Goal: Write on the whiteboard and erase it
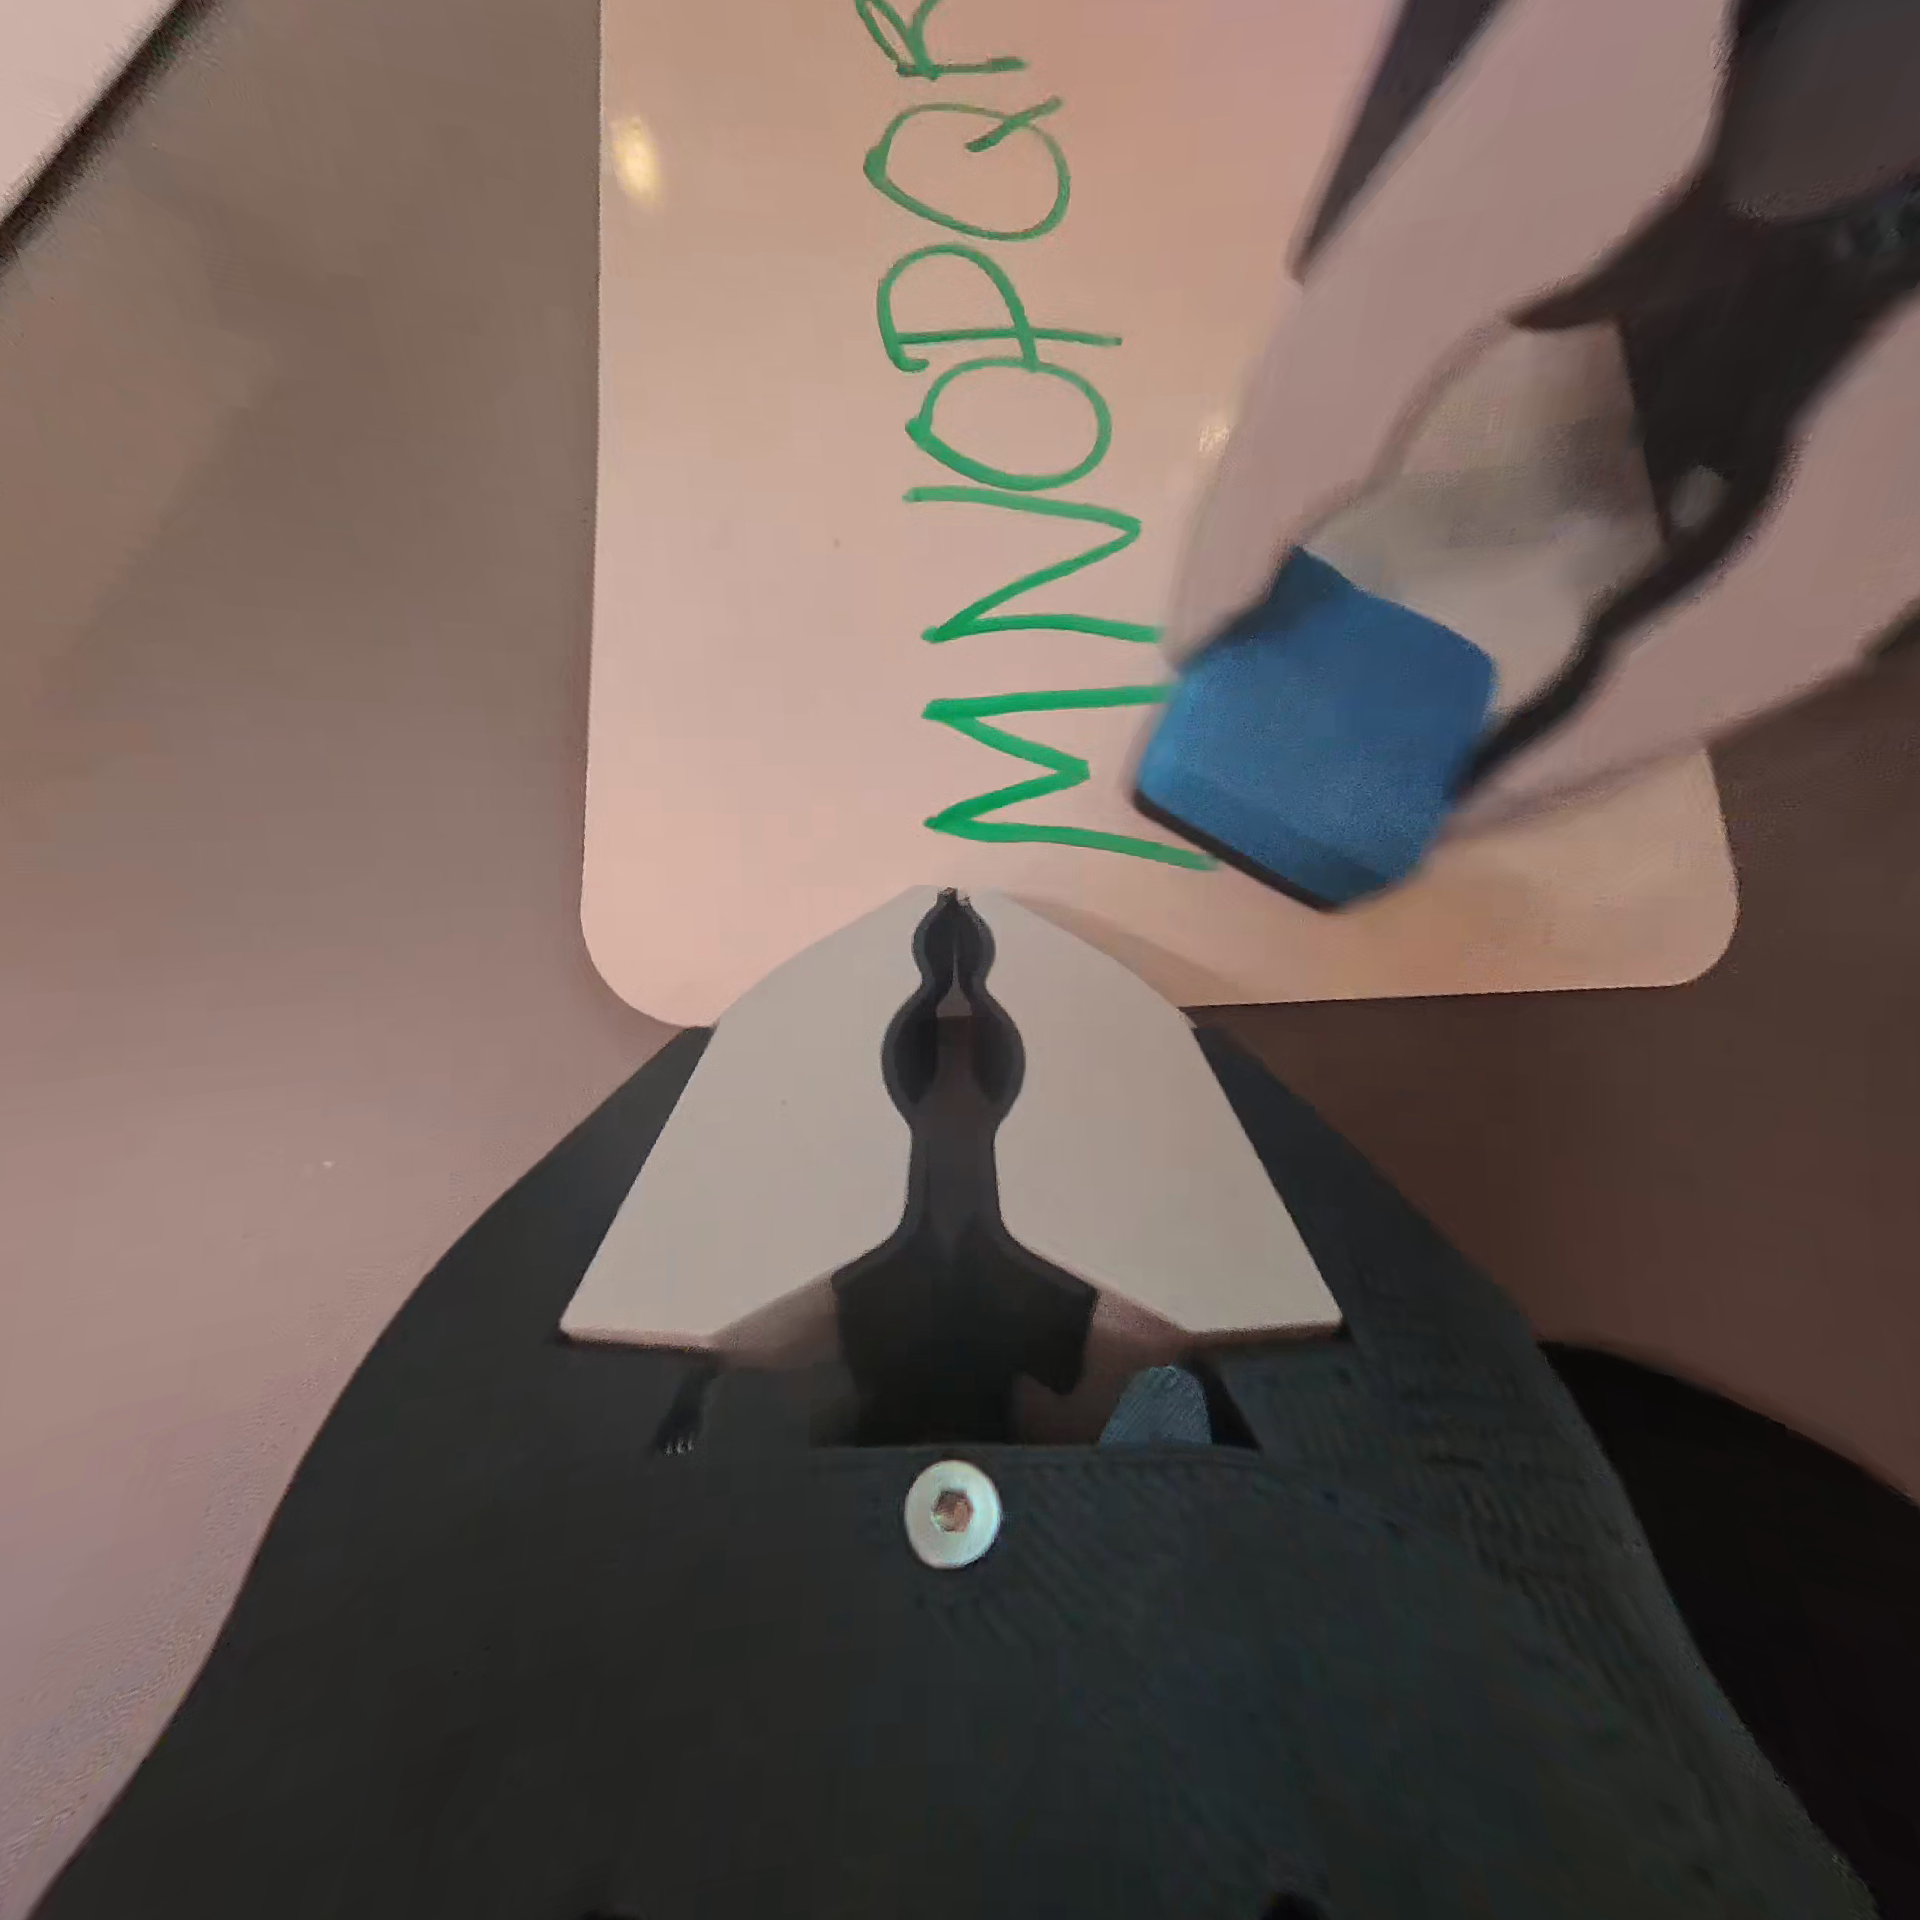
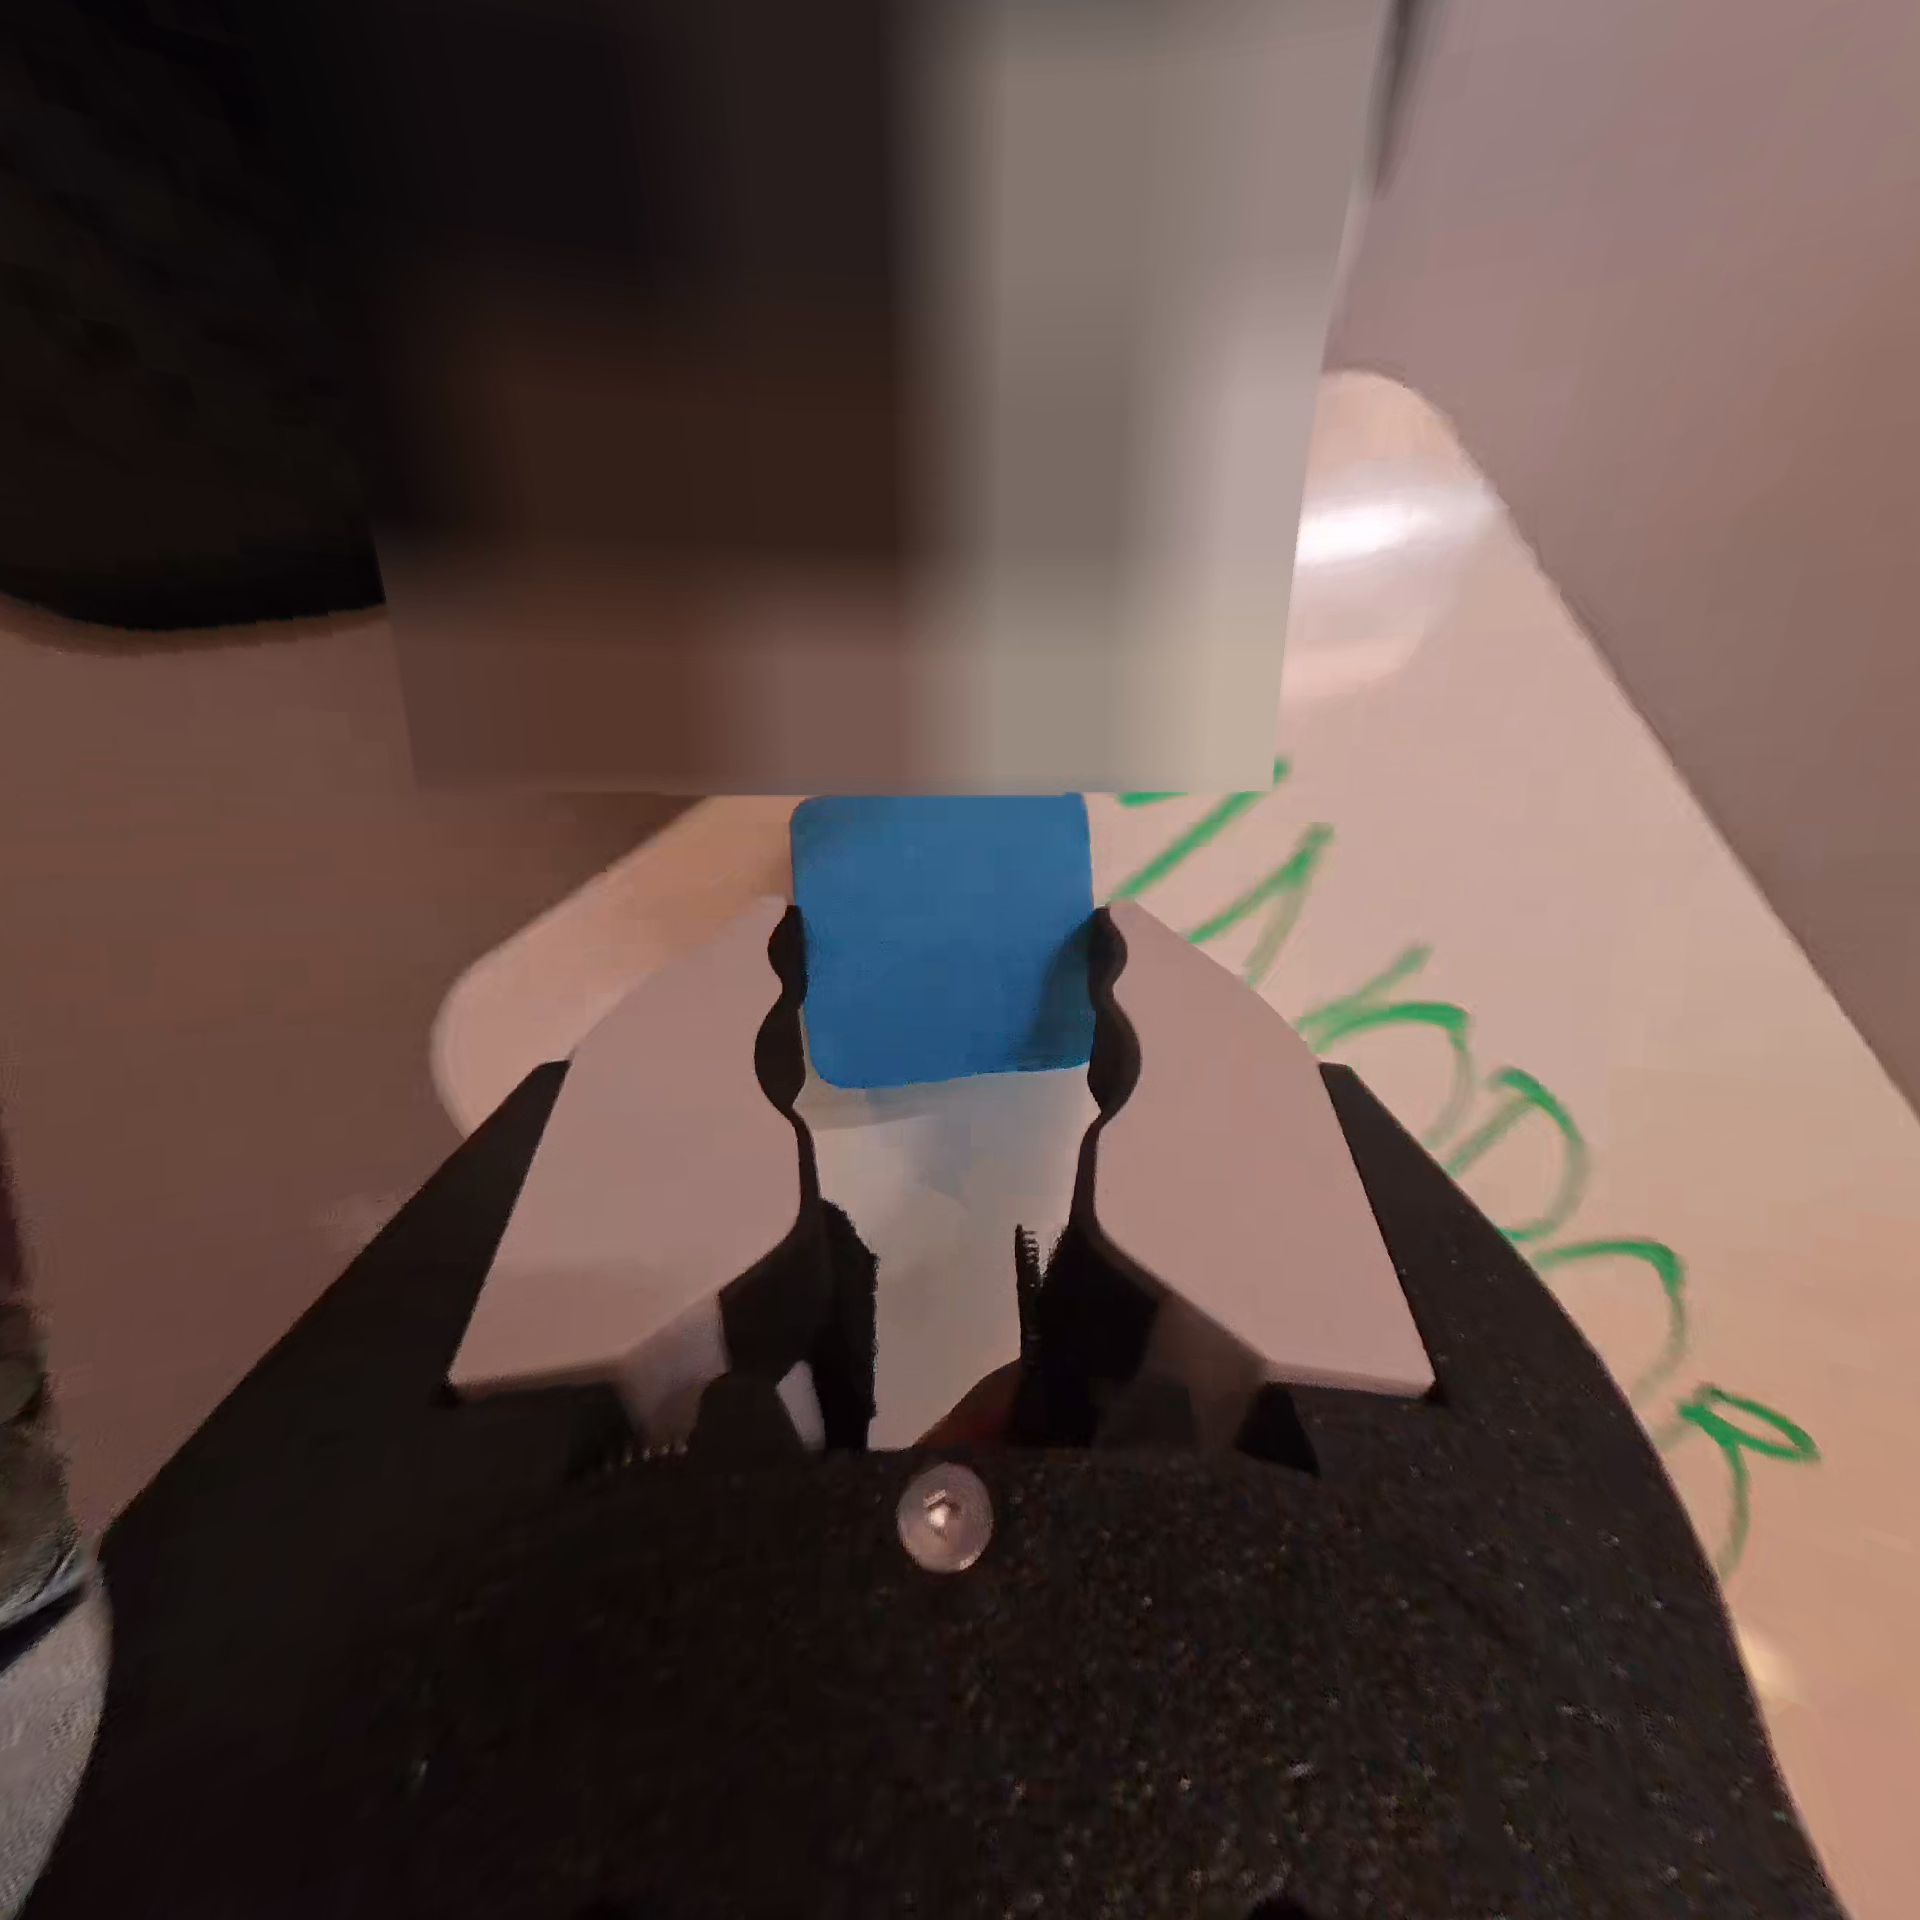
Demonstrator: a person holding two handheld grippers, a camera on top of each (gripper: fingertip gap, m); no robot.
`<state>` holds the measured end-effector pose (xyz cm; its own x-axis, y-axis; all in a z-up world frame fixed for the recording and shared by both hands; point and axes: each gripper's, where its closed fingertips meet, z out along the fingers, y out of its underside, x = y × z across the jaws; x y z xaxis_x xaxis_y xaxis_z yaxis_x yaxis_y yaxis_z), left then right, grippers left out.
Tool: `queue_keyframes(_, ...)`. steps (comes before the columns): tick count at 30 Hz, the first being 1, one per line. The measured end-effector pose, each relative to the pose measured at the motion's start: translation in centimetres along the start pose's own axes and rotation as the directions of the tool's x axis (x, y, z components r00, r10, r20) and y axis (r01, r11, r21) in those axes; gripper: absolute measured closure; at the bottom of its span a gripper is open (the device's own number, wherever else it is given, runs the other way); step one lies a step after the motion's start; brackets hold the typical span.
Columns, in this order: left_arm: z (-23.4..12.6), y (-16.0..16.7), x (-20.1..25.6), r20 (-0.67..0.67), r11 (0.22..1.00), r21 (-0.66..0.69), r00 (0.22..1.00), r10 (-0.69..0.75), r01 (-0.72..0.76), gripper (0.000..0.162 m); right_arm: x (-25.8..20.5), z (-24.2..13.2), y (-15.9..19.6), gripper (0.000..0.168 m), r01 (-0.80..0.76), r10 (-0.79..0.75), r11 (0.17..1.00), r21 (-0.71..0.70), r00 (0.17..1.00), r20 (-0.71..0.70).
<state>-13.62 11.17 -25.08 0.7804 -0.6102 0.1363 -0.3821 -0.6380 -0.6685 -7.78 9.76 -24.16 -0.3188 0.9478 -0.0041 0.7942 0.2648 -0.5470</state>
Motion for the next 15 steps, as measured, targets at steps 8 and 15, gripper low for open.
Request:
queue_keyframes(8,-0.4,0.3,-0.6,0.047,0.999,-0.008,0.998,0.035,-0.035,0.16,3.9,0.7,-0.9,0.116,-0.059,0.056,0.996,-0.064,0.998,-0.043)
queue_keyframes(15,-0.5,0.5,-0.3,0.036,0.999,-0.016,0.998,0.045,-0.045,0.16,1.8,0.6,-0.8,0.116,0.052,-0.045,0.992,-0.118,0.997,0.064)
